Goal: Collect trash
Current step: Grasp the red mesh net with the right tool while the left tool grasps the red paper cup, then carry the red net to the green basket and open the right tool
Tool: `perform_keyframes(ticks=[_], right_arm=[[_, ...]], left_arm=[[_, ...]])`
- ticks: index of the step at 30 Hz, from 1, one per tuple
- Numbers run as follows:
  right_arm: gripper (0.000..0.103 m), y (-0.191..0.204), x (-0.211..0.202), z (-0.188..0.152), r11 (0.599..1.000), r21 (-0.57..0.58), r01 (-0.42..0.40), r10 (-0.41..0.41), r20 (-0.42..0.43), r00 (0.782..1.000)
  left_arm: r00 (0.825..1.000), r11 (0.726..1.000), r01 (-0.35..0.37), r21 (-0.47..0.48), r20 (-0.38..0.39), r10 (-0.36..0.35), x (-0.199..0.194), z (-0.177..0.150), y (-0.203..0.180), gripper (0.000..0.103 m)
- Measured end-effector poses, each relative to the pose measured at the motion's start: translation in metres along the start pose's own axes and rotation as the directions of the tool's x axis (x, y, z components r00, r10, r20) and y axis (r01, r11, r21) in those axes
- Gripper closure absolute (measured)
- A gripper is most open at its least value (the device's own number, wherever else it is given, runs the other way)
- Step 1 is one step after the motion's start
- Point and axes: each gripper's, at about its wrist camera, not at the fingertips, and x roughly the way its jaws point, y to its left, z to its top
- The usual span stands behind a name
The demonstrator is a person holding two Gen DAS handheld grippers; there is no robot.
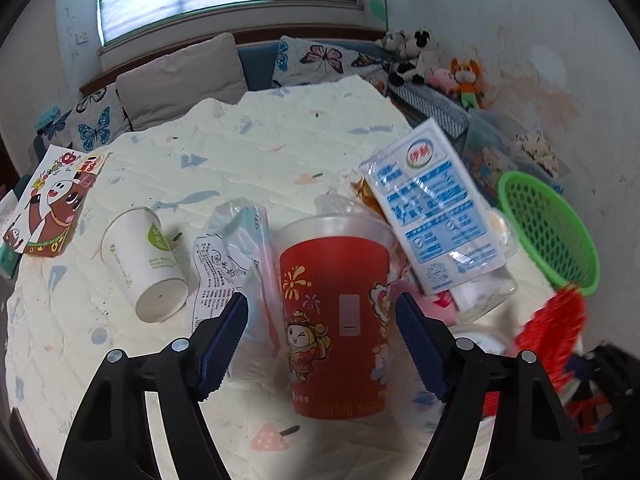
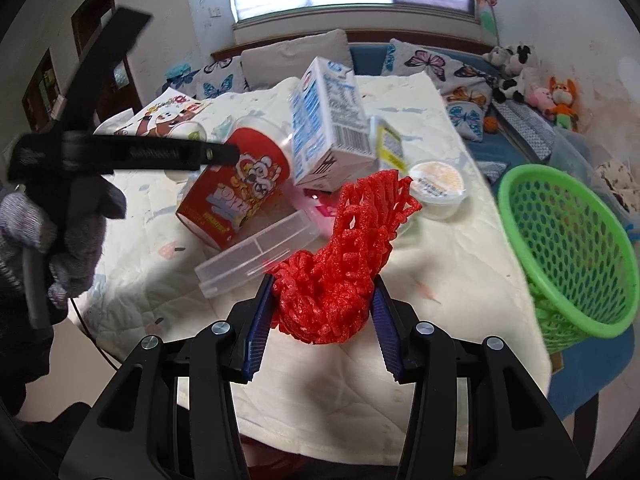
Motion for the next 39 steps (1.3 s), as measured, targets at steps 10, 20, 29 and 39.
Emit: perform_keyframes(ticks=[10,20,29,39], right_arm=[[0.055,-0.006,-0.004,-0.002,1.000,0.016,0.013,-0.013,-0.004,1.000],[0.055,-0.012,-0.011,0.001,0.998,0.016,0.063,-0.063,0.025,0.998],[0.055,-0.013,-0.020,0.008,0.998,0.011,0.067,-0.067,0.066,0.996],[0.055,-0.006,-0.027,0.023,0.999,0.003,0.043,-0.043,0.113,0.993]], left_arm=[[0.998,0.999,0.034,0.015,-0.057,-0.033,0.026,-0.008,-0.007,0.038],[1.000,0.998,-0.001,0.061,-0.010,0.002,0.003,-0.010,-0.014,0.039],[1.000,0.995,0.022,0.094,0.003,-0.023,-0.035,0.002,-0.005,0.039],[0.999,0.995,0.046,0.086,0.016,-0.048,-0.057,0.007,0.002,0.039]])
